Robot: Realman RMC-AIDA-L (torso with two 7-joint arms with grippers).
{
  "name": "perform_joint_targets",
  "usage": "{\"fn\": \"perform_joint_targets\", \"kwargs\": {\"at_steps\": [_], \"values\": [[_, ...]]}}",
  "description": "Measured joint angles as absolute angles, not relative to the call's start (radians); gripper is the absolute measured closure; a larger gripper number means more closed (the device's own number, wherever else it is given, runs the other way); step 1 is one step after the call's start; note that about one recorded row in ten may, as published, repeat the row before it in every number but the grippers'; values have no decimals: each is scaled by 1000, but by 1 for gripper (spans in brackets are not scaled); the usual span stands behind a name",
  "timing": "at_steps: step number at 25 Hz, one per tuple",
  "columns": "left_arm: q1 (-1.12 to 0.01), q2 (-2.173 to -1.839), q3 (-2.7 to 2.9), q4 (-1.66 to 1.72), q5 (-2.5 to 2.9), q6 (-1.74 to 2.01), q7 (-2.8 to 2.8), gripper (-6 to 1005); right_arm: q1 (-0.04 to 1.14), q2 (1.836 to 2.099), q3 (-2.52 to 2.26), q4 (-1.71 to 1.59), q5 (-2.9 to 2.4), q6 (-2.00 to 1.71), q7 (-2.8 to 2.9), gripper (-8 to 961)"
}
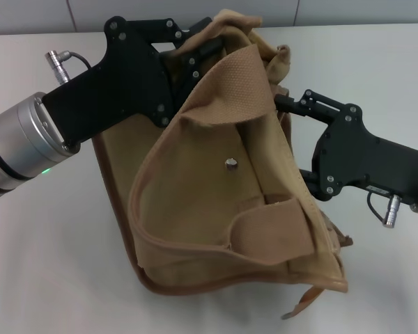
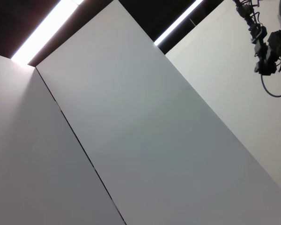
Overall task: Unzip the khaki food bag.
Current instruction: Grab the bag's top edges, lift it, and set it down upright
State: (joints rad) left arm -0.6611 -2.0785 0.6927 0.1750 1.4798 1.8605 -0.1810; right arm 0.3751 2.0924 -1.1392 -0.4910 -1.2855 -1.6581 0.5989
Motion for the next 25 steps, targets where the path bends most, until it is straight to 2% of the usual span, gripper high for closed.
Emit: {"fn": "perform_joint_targets", "kwargs": {"at_steps": [6, 14, 19, 25], "values": [[-661, -2079, 695, 172, 1480, 1864, -181, 914, 379, 2092, -1196, -443, -1208, -1677, 501, 240], [-661, -2079, 698, 172, 1480, 1869, -181, 914, 396, 2092, -1234, -420, -1186, -1671, 451, 475], [-660, -2079, 701, 171, 1481, 1879, -181, 914, 431, 2092, -1235, -402, -1184, -1641, 449, 483], [-654, -2080, 702, 170, 1481, 1893, -182, 914, 469, 2092, -1266, -388, -1146, -1587, 454, 564]]}}
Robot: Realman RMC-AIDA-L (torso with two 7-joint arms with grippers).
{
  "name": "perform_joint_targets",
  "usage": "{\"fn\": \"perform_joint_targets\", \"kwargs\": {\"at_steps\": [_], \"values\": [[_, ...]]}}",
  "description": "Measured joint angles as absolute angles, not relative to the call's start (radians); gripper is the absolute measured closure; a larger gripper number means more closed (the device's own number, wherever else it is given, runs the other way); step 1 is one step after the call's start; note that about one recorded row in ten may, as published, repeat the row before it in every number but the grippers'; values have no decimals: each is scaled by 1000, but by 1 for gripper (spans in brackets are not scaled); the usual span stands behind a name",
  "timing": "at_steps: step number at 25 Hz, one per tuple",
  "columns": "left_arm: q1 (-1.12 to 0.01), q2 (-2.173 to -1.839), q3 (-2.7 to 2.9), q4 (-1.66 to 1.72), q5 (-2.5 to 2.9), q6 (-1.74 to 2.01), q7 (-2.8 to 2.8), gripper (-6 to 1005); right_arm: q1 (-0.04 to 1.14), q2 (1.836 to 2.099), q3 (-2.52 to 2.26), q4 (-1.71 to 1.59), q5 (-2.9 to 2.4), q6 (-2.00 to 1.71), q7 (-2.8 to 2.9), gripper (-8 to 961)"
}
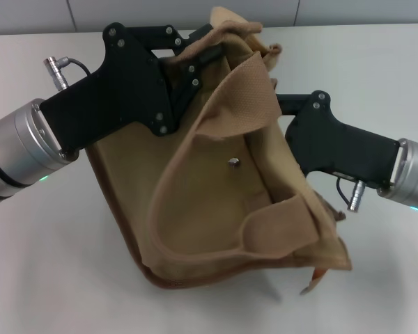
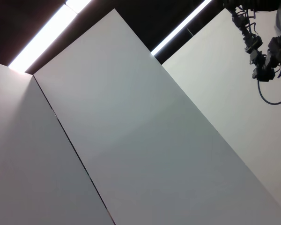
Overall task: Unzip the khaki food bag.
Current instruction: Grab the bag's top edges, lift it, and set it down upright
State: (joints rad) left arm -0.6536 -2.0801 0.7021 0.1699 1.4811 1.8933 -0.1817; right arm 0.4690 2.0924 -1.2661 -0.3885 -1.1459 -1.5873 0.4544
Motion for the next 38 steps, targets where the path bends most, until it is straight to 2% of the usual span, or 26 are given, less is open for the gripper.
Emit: {"fn": "perform_joint_targets", "kwargs": {"at_steps": [10, 16, 24, 33, 38], "values": [[-650, -2079, 703, 170, 1482, 1899, -184, 915, 478, 2092, -1345, -400, -1104, -1549, 450, 845], [-650, -2079, 697, 170, 1482, 1899, -184, 915, 428, 2092, -1326, -404, -1104, -1561, 421, 950], [-658, -2080, 695, 170, 1474, 1891, -184, 915, 290, 2085, -1308, -426, -1108, -1620, 410, 949], [-665, -2080, 695, 170, 1457, 1883, -184, 915, 40, 2076, -1195, -425, -1160, -1760, 378, 943], [-666, -2080, 695, 170, 1454, 1880, -184, 915, 6, 2079, -1045, -382, -1259, -1814, 375, 938]]}}
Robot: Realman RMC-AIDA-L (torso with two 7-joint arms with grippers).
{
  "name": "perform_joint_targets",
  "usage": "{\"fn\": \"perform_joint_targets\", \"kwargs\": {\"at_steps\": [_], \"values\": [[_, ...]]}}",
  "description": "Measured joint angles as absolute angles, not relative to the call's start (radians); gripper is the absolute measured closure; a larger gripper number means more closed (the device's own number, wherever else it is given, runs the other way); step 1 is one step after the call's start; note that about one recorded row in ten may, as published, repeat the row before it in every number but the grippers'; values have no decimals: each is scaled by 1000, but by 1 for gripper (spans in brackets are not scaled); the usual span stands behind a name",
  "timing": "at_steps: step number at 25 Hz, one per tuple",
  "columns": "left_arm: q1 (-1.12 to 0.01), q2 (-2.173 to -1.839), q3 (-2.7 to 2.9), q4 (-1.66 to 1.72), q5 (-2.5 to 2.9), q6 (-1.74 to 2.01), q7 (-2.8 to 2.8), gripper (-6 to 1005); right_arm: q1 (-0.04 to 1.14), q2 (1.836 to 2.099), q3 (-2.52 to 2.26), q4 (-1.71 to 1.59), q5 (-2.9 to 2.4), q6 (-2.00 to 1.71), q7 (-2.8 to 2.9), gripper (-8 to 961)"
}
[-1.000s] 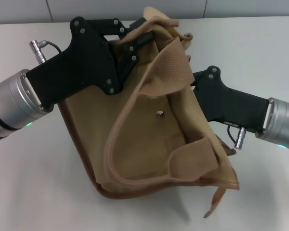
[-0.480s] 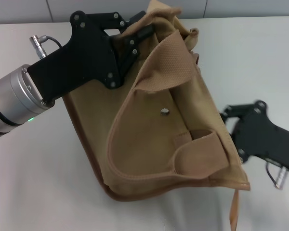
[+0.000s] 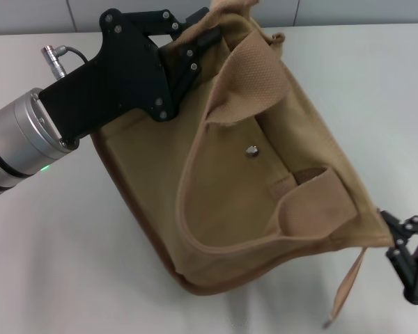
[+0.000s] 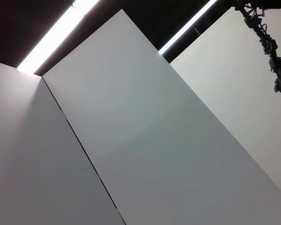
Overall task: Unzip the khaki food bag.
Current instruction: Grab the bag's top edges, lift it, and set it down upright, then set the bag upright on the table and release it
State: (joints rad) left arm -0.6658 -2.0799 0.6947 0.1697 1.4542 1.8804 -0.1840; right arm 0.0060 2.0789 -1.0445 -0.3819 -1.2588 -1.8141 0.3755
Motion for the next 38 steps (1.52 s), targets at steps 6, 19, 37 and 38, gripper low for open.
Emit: {"fn": "perform_joint_targets", "kwargs": {"at_steps": [6, 19, 37, 38], "values": [[-670, -2080, 694, 151, 1444, 1880, -184, 915, 22, 2080, -909, -293, -1252, -1872, 410, 931], [-789, -2080, 628, -97, 1378, 1849, -88, 915, 88, 2081, -741, -194, -1252, -1872, 451, 530], [-572, -2080, 625, -180, 1402, 1857, -60, 915, 184, 2083, -747, -155, -1258, -1841, 509, 374], [-555, -2080, 624, -177, 1412, 1858, -61, 915, 192, 2080, -751, -158, -1262, -1821, 561, 380]]}}
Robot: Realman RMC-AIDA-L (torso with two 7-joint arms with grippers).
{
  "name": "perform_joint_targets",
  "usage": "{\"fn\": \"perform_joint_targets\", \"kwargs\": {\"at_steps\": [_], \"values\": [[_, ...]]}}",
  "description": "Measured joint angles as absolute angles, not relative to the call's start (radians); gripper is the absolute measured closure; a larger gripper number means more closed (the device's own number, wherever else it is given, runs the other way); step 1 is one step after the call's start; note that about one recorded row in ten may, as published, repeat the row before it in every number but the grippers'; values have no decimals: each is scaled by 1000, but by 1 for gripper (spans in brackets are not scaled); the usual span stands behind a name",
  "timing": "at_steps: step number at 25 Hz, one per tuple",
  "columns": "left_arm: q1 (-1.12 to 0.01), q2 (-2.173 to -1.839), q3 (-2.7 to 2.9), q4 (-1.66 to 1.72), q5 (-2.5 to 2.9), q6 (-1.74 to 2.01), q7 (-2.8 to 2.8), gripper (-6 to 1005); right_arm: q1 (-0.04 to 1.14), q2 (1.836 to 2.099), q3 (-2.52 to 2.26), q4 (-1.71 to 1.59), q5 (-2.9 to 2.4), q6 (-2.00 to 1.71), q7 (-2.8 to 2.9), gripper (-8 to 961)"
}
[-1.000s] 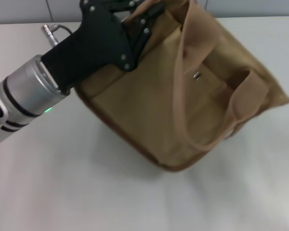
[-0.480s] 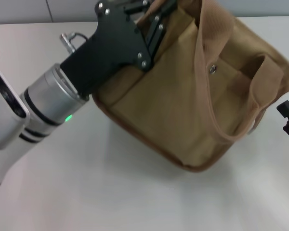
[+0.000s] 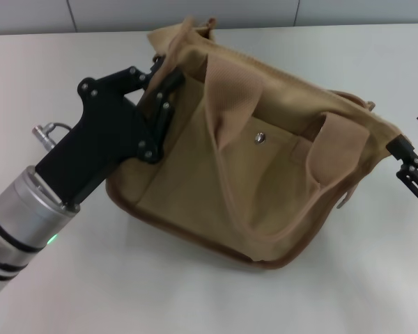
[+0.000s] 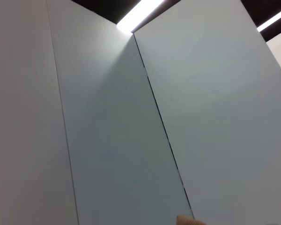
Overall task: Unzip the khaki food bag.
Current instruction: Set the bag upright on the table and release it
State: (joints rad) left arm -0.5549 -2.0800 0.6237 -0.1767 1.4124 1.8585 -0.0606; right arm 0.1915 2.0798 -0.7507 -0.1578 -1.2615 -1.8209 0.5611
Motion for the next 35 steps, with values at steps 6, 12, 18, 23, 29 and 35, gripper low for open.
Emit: {"fn": "perform_joint_targets", "kwargs": {"at_steps": [6, 12, 18, 23, 29, 35], "values": [[-546, -2080, 623, -168, 1428, 1863, -62, 915, 214, 2078, -761, -177, -1354, -1806, 626, 419], [-545, -2080, 624, -160, 1428, 1866, -62, 915, 234, 2084, -746, -188, -1435, -1770, 622, 458], [-523, -2079, 639, -153, 1428, 1854, -63, 915, 228, 2085, -621, -190, -1422, -1752, 619, 707], [-510, -2078, 674, -131, 1428, 1838, -98, 914, 241, 2084, -562, -214, -1422, -1751, 622, 863], [-487, -2076, 708, -102, 1449, 1823, -155, 915, 269, 2083, -558, -246, -1422, -1750, 637, 921], [-407, -2074, 697, -60, 1473, 1848, -211, 904, 270, 2079, -558, -294, -1426, -1754, 769, 954]]}}
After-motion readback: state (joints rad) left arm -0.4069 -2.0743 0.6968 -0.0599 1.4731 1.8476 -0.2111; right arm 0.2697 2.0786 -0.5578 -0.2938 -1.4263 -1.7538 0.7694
